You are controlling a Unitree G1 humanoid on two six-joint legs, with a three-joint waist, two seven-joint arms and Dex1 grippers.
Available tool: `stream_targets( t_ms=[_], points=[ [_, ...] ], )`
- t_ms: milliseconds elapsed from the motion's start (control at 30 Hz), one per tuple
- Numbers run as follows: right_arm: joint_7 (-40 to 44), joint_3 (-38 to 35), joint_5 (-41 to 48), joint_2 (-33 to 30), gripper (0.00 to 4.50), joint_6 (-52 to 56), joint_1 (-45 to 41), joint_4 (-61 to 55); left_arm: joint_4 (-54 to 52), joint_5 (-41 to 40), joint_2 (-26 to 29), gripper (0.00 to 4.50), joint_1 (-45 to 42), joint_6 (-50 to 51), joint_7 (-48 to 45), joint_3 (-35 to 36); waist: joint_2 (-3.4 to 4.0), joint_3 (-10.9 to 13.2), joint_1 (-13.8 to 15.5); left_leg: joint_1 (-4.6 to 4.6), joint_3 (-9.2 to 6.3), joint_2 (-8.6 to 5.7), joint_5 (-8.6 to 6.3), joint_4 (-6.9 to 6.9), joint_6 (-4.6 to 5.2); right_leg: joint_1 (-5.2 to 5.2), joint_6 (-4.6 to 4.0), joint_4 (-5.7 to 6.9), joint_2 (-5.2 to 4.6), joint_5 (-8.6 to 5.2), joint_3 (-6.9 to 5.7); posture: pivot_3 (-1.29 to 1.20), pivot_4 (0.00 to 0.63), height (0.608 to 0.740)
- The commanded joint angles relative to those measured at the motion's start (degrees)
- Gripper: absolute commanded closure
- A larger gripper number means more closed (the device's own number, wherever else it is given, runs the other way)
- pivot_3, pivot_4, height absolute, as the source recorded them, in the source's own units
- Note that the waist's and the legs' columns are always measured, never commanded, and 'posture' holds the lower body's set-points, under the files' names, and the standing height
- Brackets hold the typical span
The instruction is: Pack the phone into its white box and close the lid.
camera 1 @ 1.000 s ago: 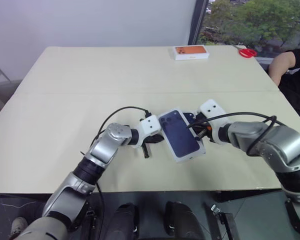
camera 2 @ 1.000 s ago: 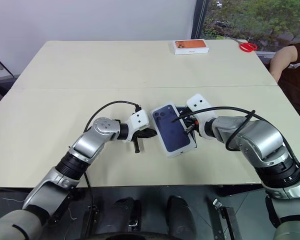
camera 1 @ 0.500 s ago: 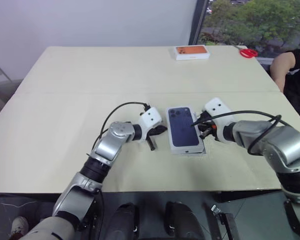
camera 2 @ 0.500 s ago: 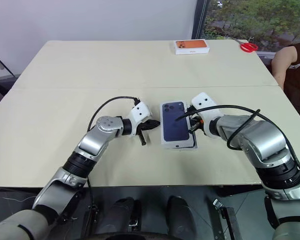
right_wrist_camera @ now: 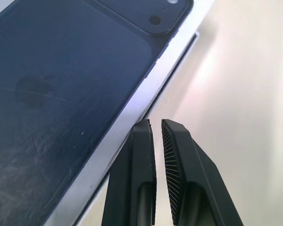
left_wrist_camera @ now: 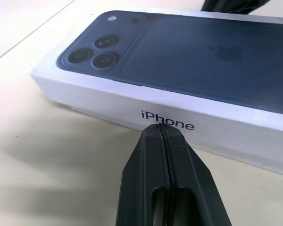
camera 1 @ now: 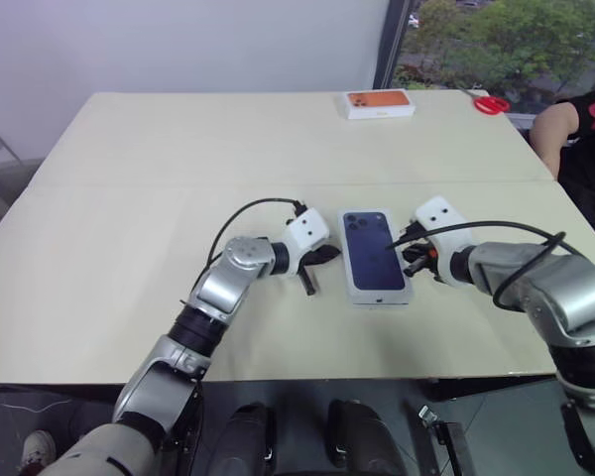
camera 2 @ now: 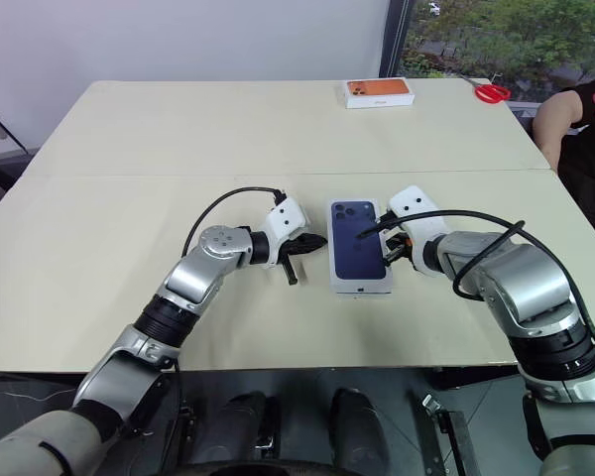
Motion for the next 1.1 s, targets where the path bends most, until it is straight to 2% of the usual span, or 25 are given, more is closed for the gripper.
stream_targets(
  t_ms=[33,1100],
  points=[
    [1.34,-1.24,-0.23,0.67,4.07,-0.29,0.17,-2.81,-2.88,-0.59,-1.01,4.50,-0.86,-2.00,-1.41,-1.18,0.00,0.00,0.00,0.00,0.00,0.00,0.00,0.00,0.00,0.00,0.00,0.00,0.00,0.00,0.00,0.00,0.150,0.740],
    [2.77,-1.52,-5.45,3.71,4.07,-0.18,1.13,-1.73,3.21,1.01,-2.45,4.50,-3.16,-3.22,3.16,0.00,0.00,0.00,0.00,0.01,0.00,-0.01,0.00,0.00,0.00,0.00,0.01,0.01,0.01,0.00,0.00,0.00,0.150,0.740]
  ],
)
